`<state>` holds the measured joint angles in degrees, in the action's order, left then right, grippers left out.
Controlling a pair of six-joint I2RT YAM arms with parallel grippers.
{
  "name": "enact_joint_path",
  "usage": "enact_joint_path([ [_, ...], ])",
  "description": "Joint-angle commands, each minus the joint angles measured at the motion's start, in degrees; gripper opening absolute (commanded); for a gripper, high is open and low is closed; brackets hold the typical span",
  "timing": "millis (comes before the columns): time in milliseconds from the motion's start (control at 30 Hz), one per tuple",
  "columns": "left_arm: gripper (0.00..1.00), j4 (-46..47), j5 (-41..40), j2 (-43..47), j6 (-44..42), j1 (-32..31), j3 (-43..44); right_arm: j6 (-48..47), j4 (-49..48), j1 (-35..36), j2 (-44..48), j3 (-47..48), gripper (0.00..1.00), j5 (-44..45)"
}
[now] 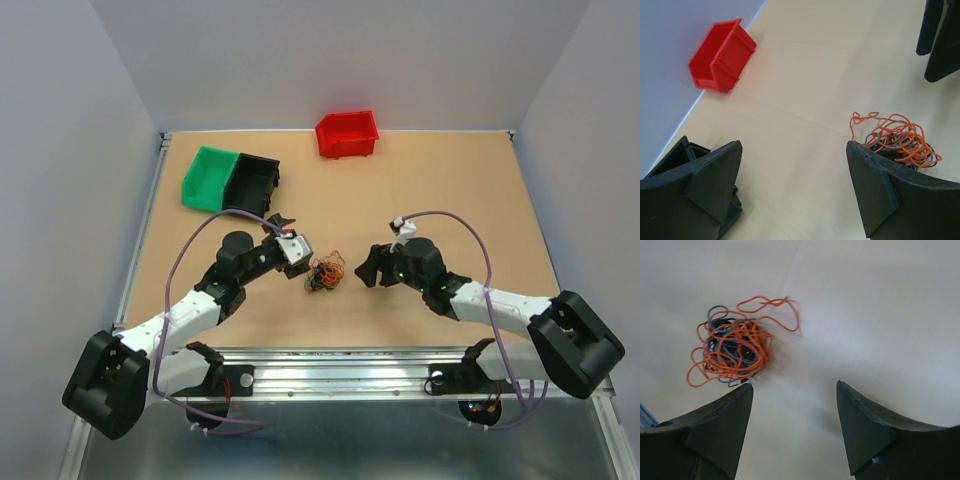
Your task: Untangle the cables
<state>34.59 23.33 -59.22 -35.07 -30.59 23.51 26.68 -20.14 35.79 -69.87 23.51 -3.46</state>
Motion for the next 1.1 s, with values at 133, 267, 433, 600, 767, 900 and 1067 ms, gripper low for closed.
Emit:
enact_joint_path([
  [133, 0.95, -0.9, -1.4, -1.6, -3.3, -1.4, 2.9, -2.3, -9.9, 5.9, -10.3, 8.9, 0.69, 1.8],
  [267, 0.95, -1.3, -1.2, -1.3, -3.5, -1.8, 2.8, -2.0, -11.1, 6.4, -15.5, 11.9, 0.63, 2.1],
  [433, 0.95, -1.9, -1.0, -1.5, -4.0, -2.1, 2.8, -2.0, -10.3, 6.9, -20.5, 15.9, 0.57, 1.5],
  [600, 0.96, -2.5, -0.6, -1.2, -4.3, -2.6, 2.9, -2.4, -6.9, 7.0, -22.9, 18.0, 0.31, 1.6],
  [767, 0.96, -3.3, 0.0, -1.6, -5.2, -3.2, 2.9, -2.9, -7.8, 7.1, -18.9, 14.5, 0.01, 0.2],
  [900, 0.96, -4.4, 0.7, -2.4, -5.6, -3.6, 3.2, -2.5, -10.6, 7.0, -11.6, 10.3, 0.01, -0.5],
  [1067, 0.96, -5.2, 0.4, -4.2, -6.2, -4.4, 4.0, -2.9, -10.6, 7.0, -7.9, 8.1, 0.0, -0.8],
])
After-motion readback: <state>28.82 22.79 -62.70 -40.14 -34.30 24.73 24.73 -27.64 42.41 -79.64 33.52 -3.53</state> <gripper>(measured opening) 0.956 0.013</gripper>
